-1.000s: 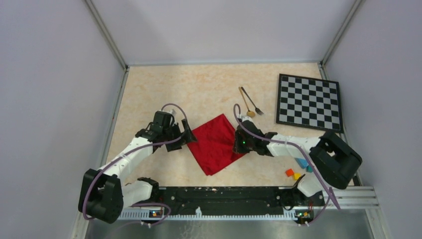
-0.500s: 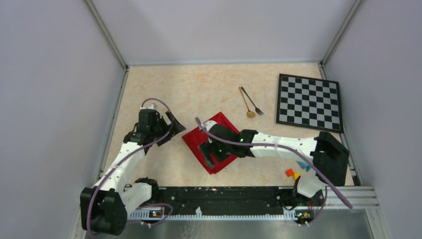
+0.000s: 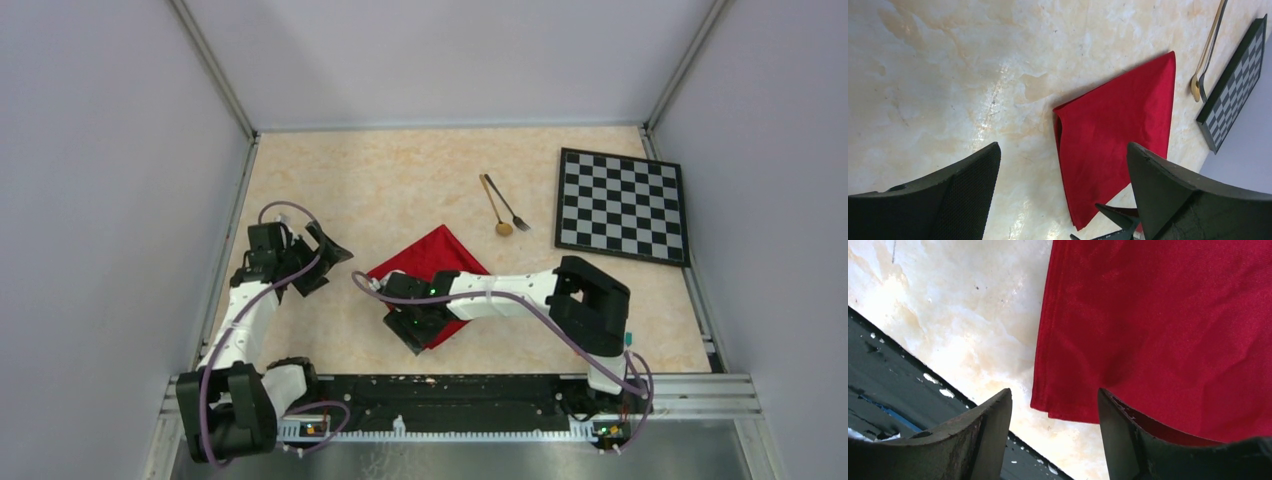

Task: Fold the napkin into a case and place the utensils inside
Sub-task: Pick up the lower triangle-folded napkin from the center of the board.

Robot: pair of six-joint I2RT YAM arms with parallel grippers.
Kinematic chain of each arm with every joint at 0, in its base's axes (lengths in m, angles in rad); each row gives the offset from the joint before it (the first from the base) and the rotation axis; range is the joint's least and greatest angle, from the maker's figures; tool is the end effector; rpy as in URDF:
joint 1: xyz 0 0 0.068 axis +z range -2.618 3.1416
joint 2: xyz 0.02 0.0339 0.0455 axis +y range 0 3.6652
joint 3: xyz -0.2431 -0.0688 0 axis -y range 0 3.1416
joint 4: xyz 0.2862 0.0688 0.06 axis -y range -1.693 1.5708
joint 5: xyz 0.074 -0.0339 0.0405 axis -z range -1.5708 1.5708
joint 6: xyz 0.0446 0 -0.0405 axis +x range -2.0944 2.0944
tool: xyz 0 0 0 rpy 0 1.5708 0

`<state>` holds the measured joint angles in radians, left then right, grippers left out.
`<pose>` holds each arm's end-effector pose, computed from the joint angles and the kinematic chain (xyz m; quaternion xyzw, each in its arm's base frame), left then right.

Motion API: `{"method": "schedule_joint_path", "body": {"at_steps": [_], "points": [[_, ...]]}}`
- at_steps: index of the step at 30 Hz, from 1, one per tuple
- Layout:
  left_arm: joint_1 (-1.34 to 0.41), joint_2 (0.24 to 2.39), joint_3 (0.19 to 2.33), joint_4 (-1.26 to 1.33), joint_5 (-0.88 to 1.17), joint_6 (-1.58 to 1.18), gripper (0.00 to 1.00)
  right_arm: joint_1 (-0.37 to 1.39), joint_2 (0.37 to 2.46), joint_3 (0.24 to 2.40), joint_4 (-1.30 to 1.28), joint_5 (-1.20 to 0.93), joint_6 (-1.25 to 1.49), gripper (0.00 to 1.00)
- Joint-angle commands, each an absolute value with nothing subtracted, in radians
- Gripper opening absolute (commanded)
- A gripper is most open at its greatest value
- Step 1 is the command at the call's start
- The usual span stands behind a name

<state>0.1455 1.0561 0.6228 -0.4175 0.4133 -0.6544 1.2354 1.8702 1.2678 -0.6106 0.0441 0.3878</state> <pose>0.2608 0.0201 0.1731 -0.2901 0.8718 -0.2726 0.2853 0.1345 0.3799 0.1220 -0.4010 0.8984 0.1141 0.1382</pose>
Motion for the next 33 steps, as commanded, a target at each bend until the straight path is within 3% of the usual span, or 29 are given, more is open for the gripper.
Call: {"method": "schedule_joint_path", "body": {"at_steps": [1, 9, 17, 21, 33], "points": [[0.156, 1.041, 0.596, -0.374, 0.463, -0.624, 0.99, 1.262, 1.905, 1.343, -0.659, 0.093, 0.368, 0.63], [0.163, 1.044, 0.595, -0.371, 0.468, -0.619, 0.99, 1.287, 1.988, 1.370, -0.704, 0.156, 0.384, 0.58], [0.170, 1.035, 0.594, -0.378, 0.477, -0.605, 0.99, 1.293, 2.017, 1.343, -0.710, 0.275, 0.415, 0.15], [0.170, 1.047, 0.590, -0.394, 0.544, -0.587, 0.99, 1.291, 1.948, 1.337, -0.669, 0.277, 0.417, 0.00], [0.166, 0.896, 0.374, -0.251, 0.775, -0.780, 0.99, 1.088, 1.626, 1.015, -0.201, -0.148, 0.594, 0.00]]}}
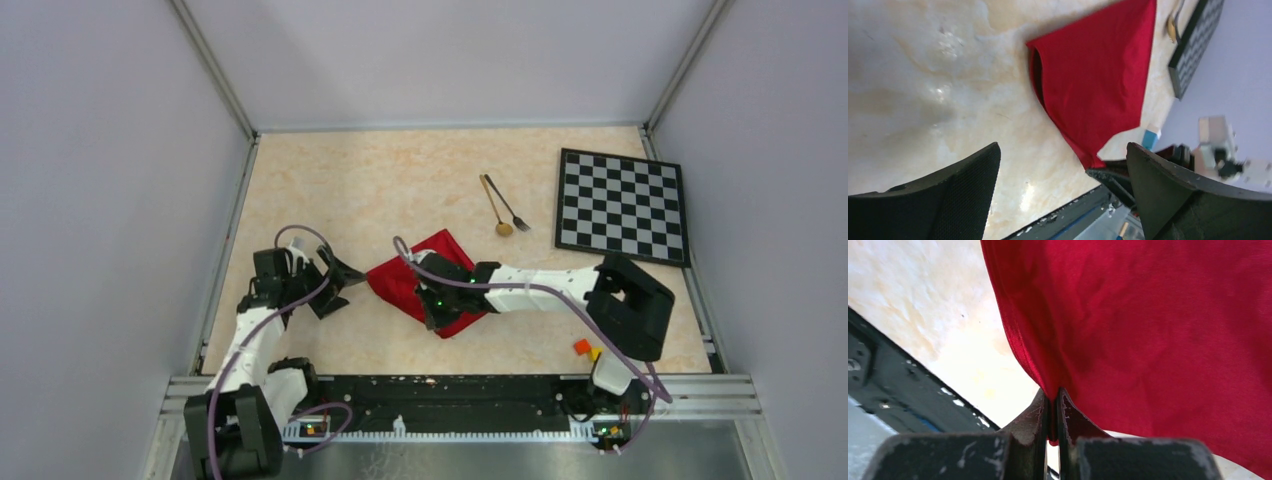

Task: Fold the napkin into a case and place the utensils inside
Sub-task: Pick up the lower triangle-folded napkin from the center of the board.

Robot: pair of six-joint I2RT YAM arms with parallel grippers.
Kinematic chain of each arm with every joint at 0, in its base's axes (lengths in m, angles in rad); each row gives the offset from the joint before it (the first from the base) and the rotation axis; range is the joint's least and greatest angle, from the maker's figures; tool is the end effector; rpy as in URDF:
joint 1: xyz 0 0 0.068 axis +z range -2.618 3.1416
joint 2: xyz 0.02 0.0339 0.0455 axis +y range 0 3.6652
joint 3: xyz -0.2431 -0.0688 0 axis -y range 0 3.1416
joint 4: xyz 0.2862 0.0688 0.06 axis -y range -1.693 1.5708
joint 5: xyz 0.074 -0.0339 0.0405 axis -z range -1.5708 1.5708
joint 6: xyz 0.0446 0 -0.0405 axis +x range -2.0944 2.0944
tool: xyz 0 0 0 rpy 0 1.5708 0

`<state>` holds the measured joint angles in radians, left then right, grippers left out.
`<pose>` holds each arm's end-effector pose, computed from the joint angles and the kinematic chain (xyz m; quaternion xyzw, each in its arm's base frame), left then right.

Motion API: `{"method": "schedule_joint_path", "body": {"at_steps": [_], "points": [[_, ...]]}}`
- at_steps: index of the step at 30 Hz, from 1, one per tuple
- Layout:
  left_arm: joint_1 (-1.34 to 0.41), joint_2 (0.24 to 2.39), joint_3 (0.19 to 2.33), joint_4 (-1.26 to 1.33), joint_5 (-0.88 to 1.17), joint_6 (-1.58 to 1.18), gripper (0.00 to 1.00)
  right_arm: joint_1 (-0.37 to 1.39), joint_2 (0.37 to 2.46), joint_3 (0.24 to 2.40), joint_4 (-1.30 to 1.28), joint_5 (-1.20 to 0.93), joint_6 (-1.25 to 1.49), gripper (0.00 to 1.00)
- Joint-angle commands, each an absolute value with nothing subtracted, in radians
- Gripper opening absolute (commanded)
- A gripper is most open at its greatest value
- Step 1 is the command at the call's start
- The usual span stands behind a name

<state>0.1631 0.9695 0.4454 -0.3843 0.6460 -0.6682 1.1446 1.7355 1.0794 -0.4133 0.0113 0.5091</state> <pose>0.2290 0.0105 0.1363 -0.2677 0.8621 -0.3677 0.2236 0.1577 0.3460 0.1223 -0.3013 0.9207 0.1788 0.1720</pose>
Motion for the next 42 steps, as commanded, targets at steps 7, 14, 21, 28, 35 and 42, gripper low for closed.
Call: {"method": "schedule_joint_path", "body": {"at_steps": [7, 14, 21, 28, 35, 42], "points": [[0.147, 0.937, 0.221, 0.054, 0.867, -0.987, 0.99, 1.039, 1.516, 0.933, -0.132, -0.215, 0.633, 0.00], [0.116, 1.082, 0.220, 0.250, 0.845, -1.040, 0.99, 1.010, 1.455, 0.886, -0.097, -0.239, 0.647, 0.00], [0.050, 1.233, 0.329, 0.116, 0.741, -0.959, 0.98, 0.998, 1.441, 0.870, -0.084, -0.242, 0.641, 0.00], [0.035, 1.308, 0.347, 0.150, 0.646, -0.913, 0.88, 0.982, 1.409, 0.840, -0.057, -0.253, 0.649, 0.00], [0.022, 1.374, 0.351, 0.220, 0.635, -0.900, 0.74, 0.975, 1.396, 0.826, -0.045, -0.264, 0.652, 0.00], [0.013, 1.376, 0.377, 0.235, 0.606, -0.872, 0.52, 0.976, 1.406, 0.804, -0.012, -0.284, 0.657, 0.00]]}}
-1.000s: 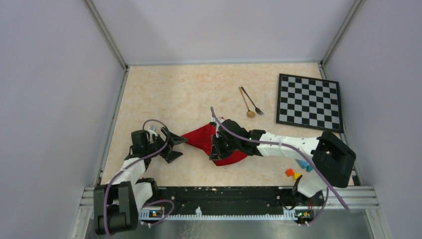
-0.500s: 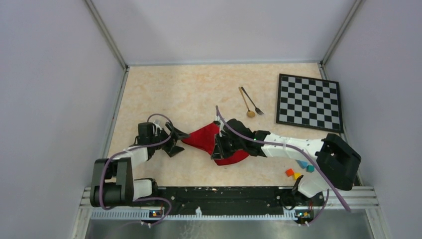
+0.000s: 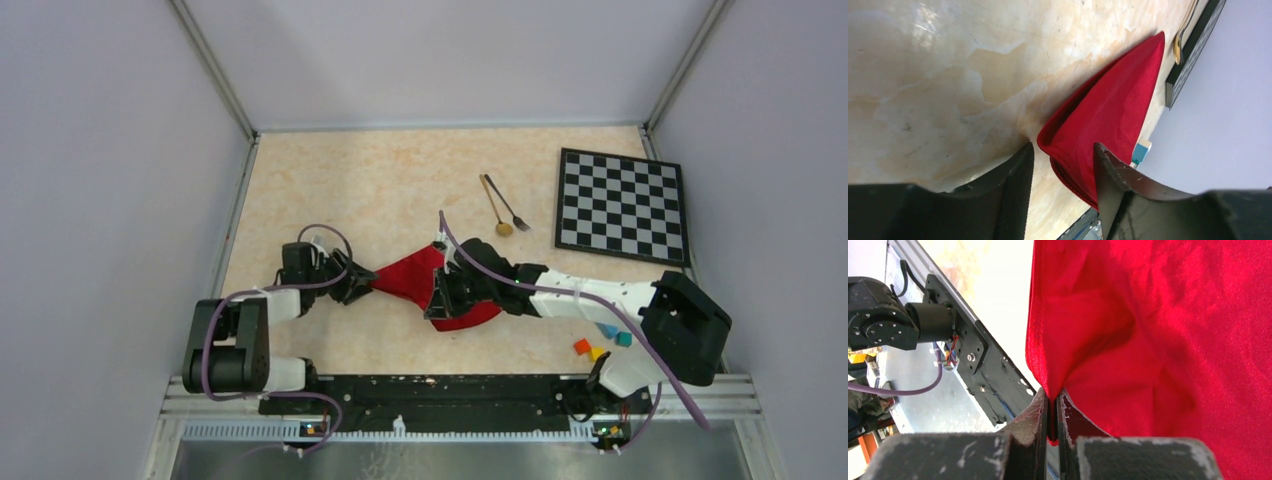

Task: Fold the napkin into a case and place the utensils inside
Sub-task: Pick up the lower triangle-folded napkin from the center of the board.

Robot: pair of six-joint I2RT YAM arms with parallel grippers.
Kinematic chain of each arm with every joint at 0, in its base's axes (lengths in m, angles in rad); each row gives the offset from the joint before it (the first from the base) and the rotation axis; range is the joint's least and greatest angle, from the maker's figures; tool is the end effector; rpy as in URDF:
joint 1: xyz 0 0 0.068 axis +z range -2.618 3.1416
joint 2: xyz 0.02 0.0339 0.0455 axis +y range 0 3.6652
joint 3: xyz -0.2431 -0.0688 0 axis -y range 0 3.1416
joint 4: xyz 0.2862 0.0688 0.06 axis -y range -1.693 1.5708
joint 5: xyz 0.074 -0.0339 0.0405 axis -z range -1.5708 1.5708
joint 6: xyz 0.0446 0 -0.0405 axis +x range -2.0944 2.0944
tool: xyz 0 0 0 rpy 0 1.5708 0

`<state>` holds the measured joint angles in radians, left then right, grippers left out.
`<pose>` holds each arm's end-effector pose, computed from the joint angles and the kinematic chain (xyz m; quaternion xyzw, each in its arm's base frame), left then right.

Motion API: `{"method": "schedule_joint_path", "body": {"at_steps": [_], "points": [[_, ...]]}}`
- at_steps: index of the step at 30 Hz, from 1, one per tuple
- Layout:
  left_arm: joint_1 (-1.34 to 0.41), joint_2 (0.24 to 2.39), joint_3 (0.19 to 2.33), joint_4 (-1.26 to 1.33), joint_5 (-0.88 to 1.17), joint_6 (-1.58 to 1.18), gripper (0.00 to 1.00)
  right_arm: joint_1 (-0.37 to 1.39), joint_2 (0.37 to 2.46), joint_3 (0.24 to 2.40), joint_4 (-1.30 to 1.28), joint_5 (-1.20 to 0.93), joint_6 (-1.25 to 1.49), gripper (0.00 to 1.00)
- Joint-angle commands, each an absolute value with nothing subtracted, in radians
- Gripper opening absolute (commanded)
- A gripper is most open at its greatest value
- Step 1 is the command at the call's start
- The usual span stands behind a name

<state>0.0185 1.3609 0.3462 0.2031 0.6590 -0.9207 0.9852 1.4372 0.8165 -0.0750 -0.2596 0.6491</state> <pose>0.2471 -0.0227 0.0606 -0.2908 0.8380 -0.4233 0.1845 0.1813 0.2940 0.1617 -0.2043 0.8763 0.3866 0.2020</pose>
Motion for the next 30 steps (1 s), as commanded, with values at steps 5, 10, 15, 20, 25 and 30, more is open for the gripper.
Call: {"method": "schedule_joint_path", "body": {"at_steps": [5, 10, 15, 20, 25, 30], "points": [[0.011, 1.402, 0.396, 0.242, 0.603, -0.857, 0.46, 0.976, 1.403, 0.794, -0.008, -0.290, 0.659, 0.00], [0.006, 1.422, 0.398, 0.283, 0.626, -0.860, 0.26, 0.976, 1.405, 0.784, 0.016, -0.299, 0.656, 0.00], [0.006, 1.332, 0.442, 0.169, 0.561, -0.796, 0.08, 0.977, 1.417, 0.756, 0.049, -0.335, 0.657, 0.00], [0.008, 1.251, 0.560, -0.129, 0.489, -0.695, 0.00, 1.019, 1.479, 0.689, 0.174, -0.407, 0.696, 0.00], [0.006, 1.163, 0.634, -0.375, 0.360, -0.680, 0.00, 1.071, 1.576, 0.616, 0.411, -0.481, 0.805, 0.00], [-0.021, 1.142, 0.708, -0.545, 0.208, -0.711, 0.00, 1.084, 1.651, 0.557, 0.618, -0.530, 0.909, 0.00]]}}
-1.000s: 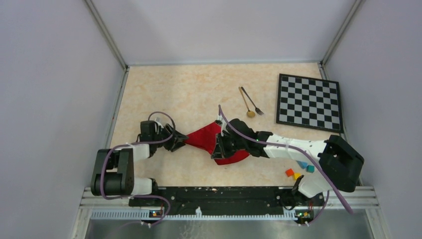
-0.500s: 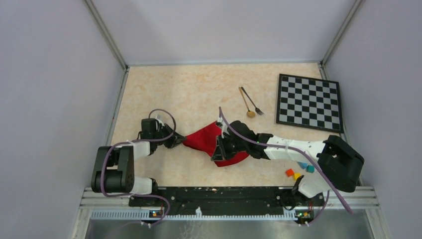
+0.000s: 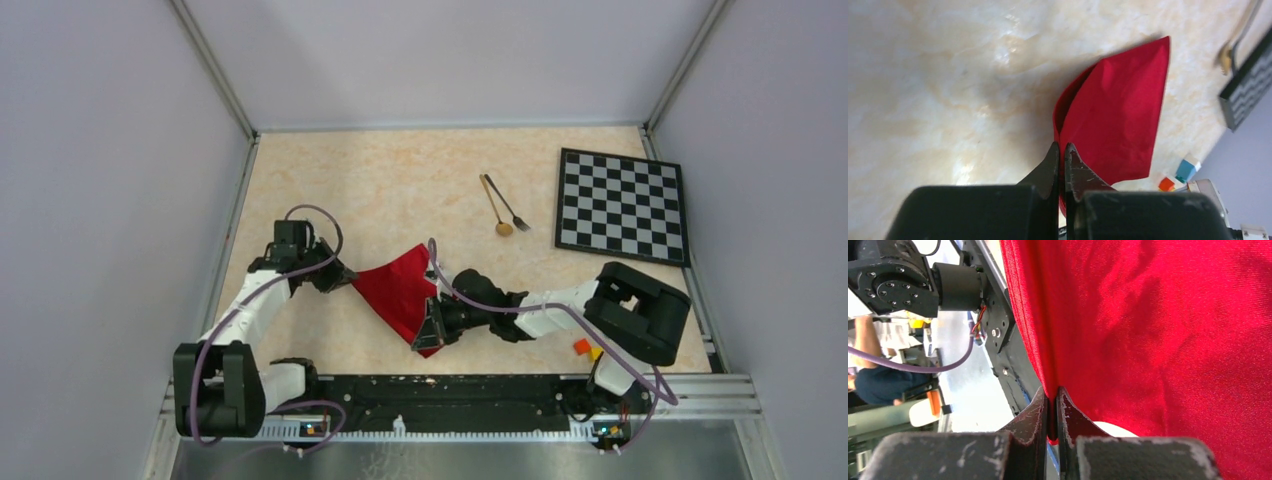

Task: Fold the napkin into a case and place the utensils inside
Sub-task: Pick up the lower triangle-folded napkin from the center of the board, then fold the lower triangle-folded napkin at the center of the board.

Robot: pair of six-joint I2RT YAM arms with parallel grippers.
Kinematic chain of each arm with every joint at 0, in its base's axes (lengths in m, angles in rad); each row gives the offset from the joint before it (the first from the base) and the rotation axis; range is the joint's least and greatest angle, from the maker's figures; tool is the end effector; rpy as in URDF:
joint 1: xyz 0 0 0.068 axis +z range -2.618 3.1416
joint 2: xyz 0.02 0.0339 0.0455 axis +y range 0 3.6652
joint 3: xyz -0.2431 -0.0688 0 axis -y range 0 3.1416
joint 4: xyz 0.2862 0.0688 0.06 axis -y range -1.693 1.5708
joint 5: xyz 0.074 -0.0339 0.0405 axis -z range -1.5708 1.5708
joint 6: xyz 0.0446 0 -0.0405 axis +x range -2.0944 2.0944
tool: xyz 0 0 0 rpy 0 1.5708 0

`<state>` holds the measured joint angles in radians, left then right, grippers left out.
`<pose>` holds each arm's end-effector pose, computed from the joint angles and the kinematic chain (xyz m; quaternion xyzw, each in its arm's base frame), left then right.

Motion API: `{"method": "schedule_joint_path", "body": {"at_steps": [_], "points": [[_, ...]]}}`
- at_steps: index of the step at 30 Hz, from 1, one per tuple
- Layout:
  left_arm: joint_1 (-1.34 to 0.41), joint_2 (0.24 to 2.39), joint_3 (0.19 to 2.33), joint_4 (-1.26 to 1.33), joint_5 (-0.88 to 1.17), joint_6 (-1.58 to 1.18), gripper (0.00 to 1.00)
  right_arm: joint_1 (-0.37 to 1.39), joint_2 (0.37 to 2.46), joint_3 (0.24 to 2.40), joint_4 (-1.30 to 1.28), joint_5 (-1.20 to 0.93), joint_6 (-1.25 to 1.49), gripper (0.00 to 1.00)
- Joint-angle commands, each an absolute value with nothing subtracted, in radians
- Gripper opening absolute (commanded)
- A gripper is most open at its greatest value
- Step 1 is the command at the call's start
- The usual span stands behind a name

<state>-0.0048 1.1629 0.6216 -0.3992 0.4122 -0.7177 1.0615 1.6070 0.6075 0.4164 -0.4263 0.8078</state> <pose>0.2674 -0.0192 0.1478 -0.2653 0.8943 -0.2892 0.2150 0.1446 0.2968 0.0850 -0.2083 0.8410 0.4833 0.1254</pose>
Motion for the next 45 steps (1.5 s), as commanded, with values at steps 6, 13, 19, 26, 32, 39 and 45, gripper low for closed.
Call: {"method": "schedule_joint_path", "body": {"at_steps": [6, 13, 19, 26, 32, 39, 45], "points": [[-0.171, 1.240, 0.796, -0.641, 0.018, -0.860, 0.00, 1.065, 1.678, 0.494, 0.758, -0.563, 0.985, 0.00], [-0.342, 1.377, 1.017, -0.899, -0.304, -1.131, 0.00, 1.000, 1.678, 0.413, 0.841, -0.598, 1.040, 0.00], [-0.439, 1.618, 1.256, -1.207, -0.421, -1.353, 0.00, 0.996, 1.683, 0.403, 0.840, -0.605, 1.029, 0.00], [-0.527, 1.852, 1.461, -1.402, -0.458, -1.531, 0.00, 0.993, 1.658, 0.385, 0.777, -0.573, 0.986, 0.00], [-0.555, 1.937, 1.531, -1.414, -0.465, -1.574, 0.00, 0.969, 1.636, 0.367, 0.736, -0.556, 0.954, 0.00], [-0.563, 1.954, 1.556, -1.413, -0.451, -1.540, 0.00, 0.965, 1.494, 0.422, 0.460, -0.434, 0.721, 0.27], [-0.562, 1.952, 1.566, -1.412, -0.418, -1.488, 0.00, 0.994, 1.444, 0.484, 0.447, -0.299, 0.585, 0.63]]}}
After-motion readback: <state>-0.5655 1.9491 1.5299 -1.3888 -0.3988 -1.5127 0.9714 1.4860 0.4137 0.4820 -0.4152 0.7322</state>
